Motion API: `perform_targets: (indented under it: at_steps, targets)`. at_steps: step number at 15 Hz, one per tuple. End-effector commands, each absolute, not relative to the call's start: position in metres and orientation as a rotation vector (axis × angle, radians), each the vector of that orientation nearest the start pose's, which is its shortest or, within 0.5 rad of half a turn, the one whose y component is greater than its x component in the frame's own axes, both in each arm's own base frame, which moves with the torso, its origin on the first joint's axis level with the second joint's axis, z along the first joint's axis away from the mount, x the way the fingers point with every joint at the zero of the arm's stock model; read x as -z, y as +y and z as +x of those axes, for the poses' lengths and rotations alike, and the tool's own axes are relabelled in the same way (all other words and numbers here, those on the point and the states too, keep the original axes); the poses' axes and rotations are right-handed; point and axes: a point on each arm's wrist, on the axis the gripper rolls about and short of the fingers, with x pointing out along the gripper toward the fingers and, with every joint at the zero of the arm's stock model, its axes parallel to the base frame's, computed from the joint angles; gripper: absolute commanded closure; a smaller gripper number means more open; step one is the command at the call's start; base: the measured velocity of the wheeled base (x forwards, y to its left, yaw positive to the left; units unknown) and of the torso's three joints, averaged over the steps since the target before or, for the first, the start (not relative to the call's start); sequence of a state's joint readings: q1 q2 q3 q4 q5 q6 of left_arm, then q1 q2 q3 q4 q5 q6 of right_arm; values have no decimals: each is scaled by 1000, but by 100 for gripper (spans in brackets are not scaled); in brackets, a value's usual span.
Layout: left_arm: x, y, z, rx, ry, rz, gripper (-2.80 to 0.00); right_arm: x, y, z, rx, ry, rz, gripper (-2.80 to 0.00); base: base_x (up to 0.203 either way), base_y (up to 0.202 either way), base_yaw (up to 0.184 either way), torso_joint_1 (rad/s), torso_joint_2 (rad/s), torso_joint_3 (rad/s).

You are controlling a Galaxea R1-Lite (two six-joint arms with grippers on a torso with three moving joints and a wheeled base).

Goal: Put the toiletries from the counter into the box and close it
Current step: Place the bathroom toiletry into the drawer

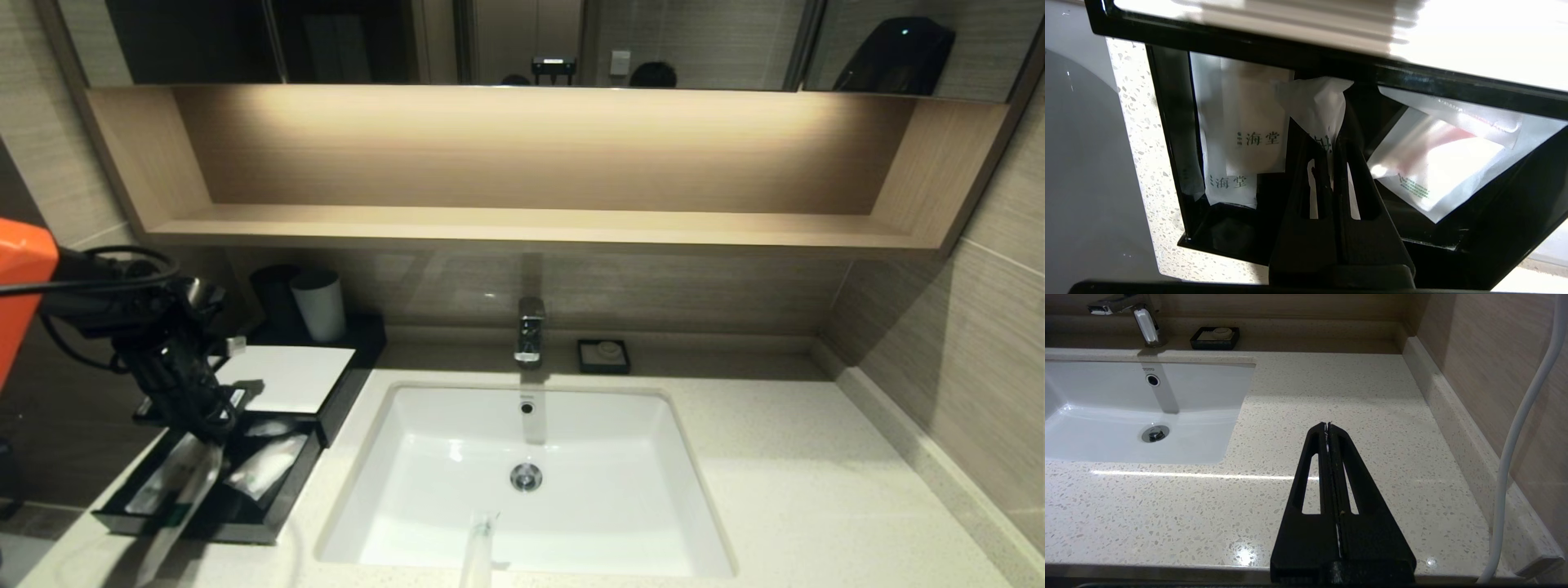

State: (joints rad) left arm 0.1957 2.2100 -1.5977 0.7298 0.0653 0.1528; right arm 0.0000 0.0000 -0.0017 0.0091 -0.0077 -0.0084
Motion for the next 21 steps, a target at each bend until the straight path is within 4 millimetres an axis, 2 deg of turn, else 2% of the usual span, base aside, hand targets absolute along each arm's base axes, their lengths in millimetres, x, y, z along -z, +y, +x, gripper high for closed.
perform_targets:
  at_steps: [1, 4, 5, 10, 12, 16, 20, 21]
  targets:
    - [-100, 78, 383, -118, 1357, 41, 0, -75, 0, -23, 8, 6, -9, 0, 0, 0, 0, 0, 0, 0]
    - [-100, 77, 381, -118, 1363, 42, 0, -75, 0, -23, 8, 8, -9, 0, 0, 0, 0, 0, 0, 0]
    - [-101, 77, 381, -119, 1363, 40, -280, -75, 0, -23, 8, 7, -9, 0, 0, 0, 0, 0, 0, 0]
    - [-104, 77, 379, -120, 1360, 41, -280, -75, 0, -23, 6, 7, -9, 0, 0, 0, 0, 0, 0, 0]
    - [-111, 76, 376, -123, 1343, 39, -280, -75, 0, -23, 8, 6, -9, 0, 0, 0, 0, 0, 0, 0]
    - [-148, 72, 355, -132, 1277, 39, -280, -75, 0, -23, 7, 8, -9, 0, 0, 0, 0, 0, 0, 0]
    - [-180, 64, 317, -143, 1229, 31, -280, -75, 0, -23, 8, 8, -9, 0, 0, 0, 0, 0, 0, 0]
    - [-182, 63, 308, -148, 1230, 23, -42, -75, 0, -23, 8, 7, -9, 0, 0, 0, 0, 0, 0, 0]
